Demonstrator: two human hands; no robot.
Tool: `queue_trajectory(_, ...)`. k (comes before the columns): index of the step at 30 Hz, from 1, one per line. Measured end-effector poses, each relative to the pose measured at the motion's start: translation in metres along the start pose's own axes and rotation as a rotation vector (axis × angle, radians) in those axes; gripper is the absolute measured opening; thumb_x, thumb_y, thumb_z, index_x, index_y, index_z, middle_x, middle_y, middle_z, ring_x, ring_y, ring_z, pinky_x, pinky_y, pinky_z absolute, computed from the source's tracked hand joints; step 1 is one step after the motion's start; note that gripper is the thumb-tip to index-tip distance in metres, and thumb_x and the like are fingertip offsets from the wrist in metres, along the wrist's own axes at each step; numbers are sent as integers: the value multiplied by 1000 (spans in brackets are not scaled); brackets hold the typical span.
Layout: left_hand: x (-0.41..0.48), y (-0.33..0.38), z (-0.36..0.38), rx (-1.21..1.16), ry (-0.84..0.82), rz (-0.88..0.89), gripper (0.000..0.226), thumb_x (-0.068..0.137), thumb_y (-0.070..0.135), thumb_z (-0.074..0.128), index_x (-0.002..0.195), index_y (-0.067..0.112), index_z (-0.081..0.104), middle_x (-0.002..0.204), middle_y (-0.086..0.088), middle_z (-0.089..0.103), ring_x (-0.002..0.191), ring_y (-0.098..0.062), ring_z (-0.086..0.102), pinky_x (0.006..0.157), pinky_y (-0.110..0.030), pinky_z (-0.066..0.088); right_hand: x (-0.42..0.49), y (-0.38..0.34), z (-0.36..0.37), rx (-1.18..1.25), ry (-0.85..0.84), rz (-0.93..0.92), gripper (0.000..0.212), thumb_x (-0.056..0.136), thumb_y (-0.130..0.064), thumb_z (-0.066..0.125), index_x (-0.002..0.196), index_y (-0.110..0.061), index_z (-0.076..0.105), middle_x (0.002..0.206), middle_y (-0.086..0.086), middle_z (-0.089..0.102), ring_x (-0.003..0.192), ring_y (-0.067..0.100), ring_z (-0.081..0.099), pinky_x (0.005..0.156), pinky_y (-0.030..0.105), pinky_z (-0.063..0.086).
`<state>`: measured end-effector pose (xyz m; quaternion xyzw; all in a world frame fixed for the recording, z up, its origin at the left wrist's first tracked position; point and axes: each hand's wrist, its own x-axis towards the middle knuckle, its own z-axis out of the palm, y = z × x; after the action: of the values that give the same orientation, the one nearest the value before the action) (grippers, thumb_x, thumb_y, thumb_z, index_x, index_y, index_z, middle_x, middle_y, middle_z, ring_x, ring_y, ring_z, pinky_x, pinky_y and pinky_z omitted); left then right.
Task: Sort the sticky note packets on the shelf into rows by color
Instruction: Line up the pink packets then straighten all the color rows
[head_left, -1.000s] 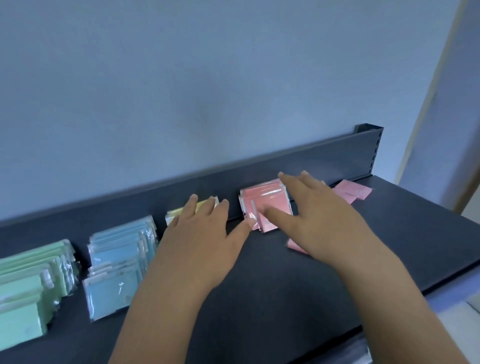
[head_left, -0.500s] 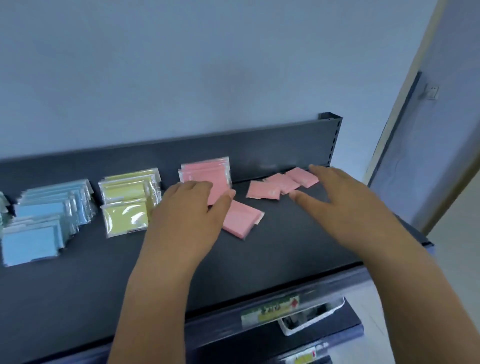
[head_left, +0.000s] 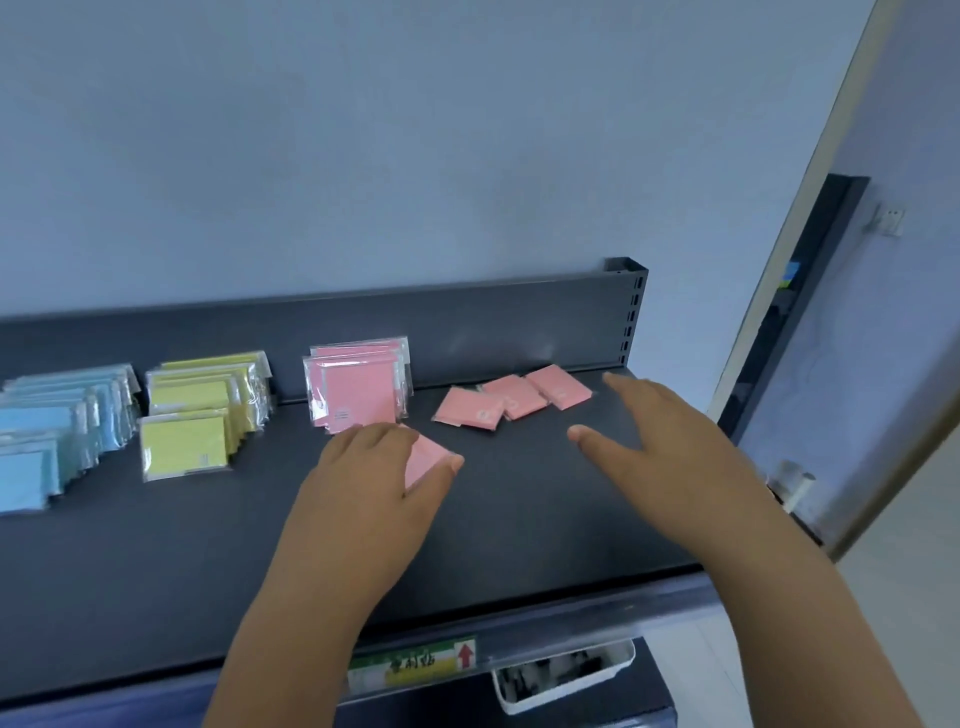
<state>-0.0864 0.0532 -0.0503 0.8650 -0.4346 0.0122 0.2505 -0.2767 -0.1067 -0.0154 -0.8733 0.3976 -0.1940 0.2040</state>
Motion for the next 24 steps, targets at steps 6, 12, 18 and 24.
queue_trajectory(6, 22, 14, 6, -21, 38, 36, 54, 96, 60, 49, 135, 24, 59, 139, 11, 55, 135, -13, 39, 106, -32, 37, 25, 6, 10, 19, -2, -51, 67, 98, -54, 57, 156, -32, 34, 159, -13, 38, 144, 10, 37, 106, 28, 34)
queue_trajectory(12, 46, 30, 19, -62, -41, 14, 58, 94, 59, 50, 139, 23, 58, 137, 11, 56, 133, -14, 44, 106, -31, 40, 52, 19, 1, 11, -77, -85, 65, 98, -53, 56, 156, -33, 34, 159, -13, 37, 144, 11, 37, 105, 28, 34)
queue_trajectory(18, 72, 51, 29, -86, -60, -42, 50, 94, 53, 59, 135, 26, 60, 136, 8, 57, 131, -18, 46, 108, -39, 42, 76, 32, -8, -18, -172, -142, 47, 97, -48, 59, 139, -30, 51, 145, -8, 52, 129, 17, 50, 98, 33, 41)
queue_trajectory(24, 66, 20, 33, 82, -76, -321, 64, 87, 55, 69, 139, 19, 56, 139, -4, 58, 128, -28, 50, 103, -40, 44, 94, 42, -4, -162, -313, -215, 50, 97, -51, 57, 137, -21, 53, 142, -2, 54, 130, 21, 51, 105, 40, 44)
